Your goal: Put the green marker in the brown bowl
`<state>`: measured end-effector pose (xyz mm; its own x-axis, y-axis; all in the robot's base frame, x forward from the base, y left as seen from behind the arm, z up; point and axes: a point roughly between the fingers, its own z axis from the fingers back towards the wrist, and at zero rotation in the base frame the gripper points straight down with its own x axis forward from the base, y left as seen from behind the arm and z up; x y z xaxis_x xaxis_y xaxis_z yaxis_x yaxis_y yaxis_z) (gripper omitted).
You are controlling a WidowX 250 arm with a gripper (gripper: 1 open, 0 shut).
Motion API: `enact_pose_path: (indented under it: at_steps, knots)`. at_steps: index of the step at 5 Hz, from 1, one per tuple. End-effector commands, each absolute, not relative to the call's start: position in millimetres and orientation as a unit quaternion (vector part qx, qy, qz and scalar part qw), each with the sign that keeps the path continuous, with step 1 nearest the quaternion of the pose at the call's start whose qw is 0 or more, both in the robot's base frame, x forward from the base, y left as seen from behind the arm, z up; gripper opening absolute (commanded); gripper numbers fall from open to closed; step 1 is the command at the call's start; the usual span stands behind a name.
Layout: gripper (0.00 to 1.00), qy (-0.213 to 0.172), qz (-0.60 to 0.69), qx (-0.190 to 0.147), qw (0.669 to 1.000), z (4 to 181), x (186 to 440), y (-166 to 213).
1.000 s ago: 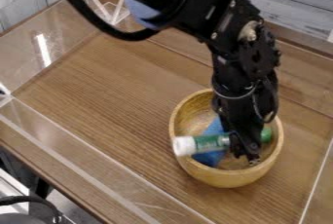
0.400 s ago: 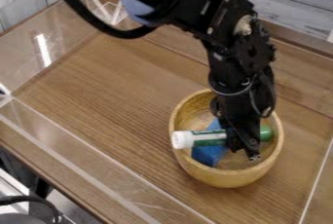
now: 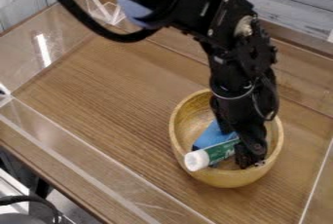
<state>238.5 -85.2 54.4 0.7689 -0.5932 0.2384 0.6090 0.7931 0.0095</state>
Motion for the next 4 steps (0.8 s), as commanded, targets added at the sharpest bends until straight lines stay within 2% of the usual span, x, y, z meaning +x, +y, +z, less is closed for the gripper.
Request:
enact_pose_path:
  at_steps: [1, 2, 3, 4]
  knots:
    - [0.00, -0.125, -0.310, -0.034, 0.942, 60.1, 241.6, -82.6]
    - [0.00, -0.126, -0.304, -0.038, 0.944, 62.1, 241.6, -82.4]
    - [1.00, -0.127, -0.297, -0.046, 0.945, 63.1, 240.6, -83.9]
    - [1.00, -0.129, -0.289, -0.054, 0.947, 65.7, 239.8, -84.8]
